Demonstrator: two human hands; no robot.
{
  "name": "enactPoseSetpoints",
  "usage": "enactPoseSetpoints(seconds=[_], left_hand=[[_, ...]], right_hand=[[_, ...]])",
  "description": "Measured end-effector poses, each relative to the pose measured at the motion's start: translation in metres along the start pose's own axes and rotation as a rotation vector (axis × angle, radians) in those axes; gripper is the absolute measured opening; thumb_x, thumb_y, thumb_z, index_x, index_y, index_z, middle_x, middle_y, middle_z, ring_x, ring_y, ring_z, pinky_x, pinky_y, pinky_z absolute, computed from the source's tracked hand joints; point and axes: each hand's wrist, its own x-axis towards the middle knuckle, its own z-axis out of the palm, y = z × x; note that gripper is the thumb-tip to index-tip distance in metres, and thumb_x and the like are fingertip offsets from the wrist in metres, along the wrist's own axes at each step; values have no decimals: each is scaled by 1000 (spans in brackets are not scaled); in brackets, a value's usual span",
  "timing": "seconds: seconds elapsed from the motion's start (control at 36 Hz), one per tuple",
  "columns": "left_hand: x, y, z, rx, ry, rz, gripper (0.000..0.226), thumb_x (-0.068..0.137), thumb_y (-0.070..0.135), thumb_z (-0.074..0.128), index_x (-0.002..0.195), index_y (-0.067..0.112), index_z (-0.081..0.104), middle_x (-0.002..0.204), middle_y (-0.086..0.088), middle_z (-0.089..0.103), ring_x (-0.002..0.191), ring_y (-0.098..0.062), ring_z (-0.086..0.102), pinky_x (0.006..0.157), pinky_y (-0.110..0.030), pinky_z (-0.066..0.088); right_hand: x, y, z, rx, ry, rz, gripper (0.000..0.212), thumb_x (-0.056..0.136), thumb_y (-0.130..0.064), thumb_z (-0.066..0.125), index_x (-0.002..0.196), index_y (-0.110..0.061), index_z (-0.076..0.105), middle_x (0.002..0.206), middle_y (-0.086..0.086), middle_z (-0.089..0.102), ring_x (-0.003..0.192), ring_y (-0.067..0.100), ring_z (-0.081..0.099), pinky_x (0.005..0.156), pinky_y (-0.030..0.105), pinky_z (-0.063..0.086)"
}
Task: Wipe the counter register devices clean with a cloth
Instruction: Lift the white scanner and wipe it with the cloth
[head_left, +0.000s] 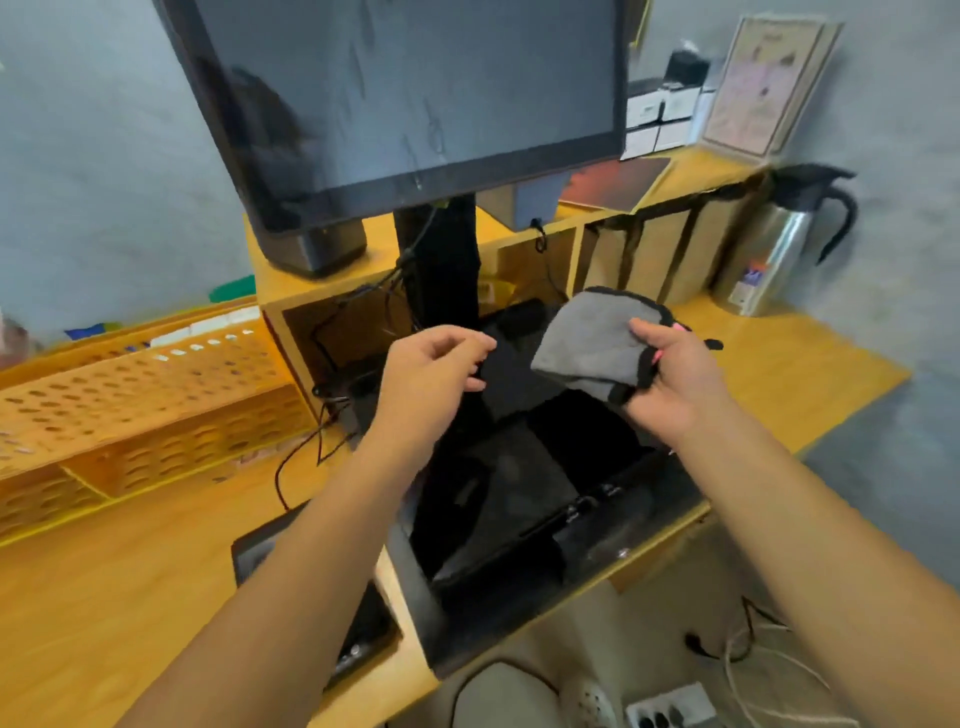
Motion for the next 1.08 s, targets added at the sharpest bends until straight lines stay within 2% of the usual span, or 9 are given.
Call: enactPoseSetpoints(seconds=[0.14, 0.22, 0.36, 0.56, 0.72, 0.86, 0.94, 1.03, 1.08], left_hand=[[68, 5, 94, 117, -32, -60, 31, 97, 26, 69, 70, 36, 80, 77, 25, 73, 84, -2, 68, 79, -25, 60], [121, 6, 140, 196, 54, -40, 13, 96, 28, 69, 106, 30, 78, 110, 15, 70, 113, -12, 63, 91, -26, 50], [209, 17, 190, 545, 341, -109, 83, 81, 48, 78, 149, 28, 35, 159, -6, 23, 142, -31, 29, 114, -44, 36], [286, 19, 211, 671, 501, -311, 133, 71, 86, 65, 160, -2, 21, 168, -21, 14, 155, -38, 13, 126, -51, 16], [305, 23, 222, 449, 670, -376, 130, 72, 71, 76, 160, 0, 13, 162, -14, 27, 148, -32, 27, 122, -47, 26], [302, 25, 223, 442, 660, -345, 120, 77, 69, 75, 160, 1, 19, 161, -11, 27, 145, -29, 29, 115, -42, 33], [301, 21, 218, 305, 599, -306, 113, 71, 48, 82, 156, -2, 26, 156, -15, 38, 142, -30, 39, 115, -40, 39], [288, 17, 211, 372, 545, -237, 52, 60, 40, 79, 103, 14, 66, 111, -11, 68, 106, -30, 64, 94, -39, 55], [276, 16, 206, 358, 537, -123, 39, 55, 39, 80, 75, 17, 55, 82, -5, 60, 82, -26, 62, 68, -37, 56]], right_hand=[[36, -51, -41, -14, 67, -14, 38, 105, -12, 48, 142, -8, 52, 124, 16, 72, 101, 33, 75, 72, 46, 61], [58, -79, -68, 6, 74, -29, 37, 105, -11, 49, 142, -10, 50, 123, 17, 72, 96, 35, 76, 75, 54, 63], [91, -115, -111, 31, 73, -21, 21, 102, -10, 54, 122, -12, 62, 108, 16, 78, 88, 37, 77, 73, 68, 58], [128, -133, -148, 29, 41, 32, 15, 103, -14, 54, 114, -11, 65, 99, 13, 79, 88, 37, 77, 76, 71, 54], [152, -136, -168, 32, 1, 88, 19, 103, -16, 54, 118, -11, 66, 104, 15, 79, 91, 39, 76, 77, 68, 56], [160, -137, -172, 35, -6, 116, 19, 103, -16, 54, 118, -10, 65, 103, 16, 78, 90, 40, 76, 75, 67, 58], [162, -137, -170, 28, -14, 118, 17, 103, -16, 55, 115, -11, 65, 102, 16, 79, 89, 40, 76, 78, 72, 54], [163, -137, -166, 7, -35, 128, 17, 103, -16, 55, 115, -11, 66, 104, 16, 78, 90, 39, 76, 79, 70, 55], [165, -136, -163, -17, -55, 131, 18, 103, -16, 55, 115, -11, 66, 102, 15, 79, 89, 39, 76, 80, 69, 55]])
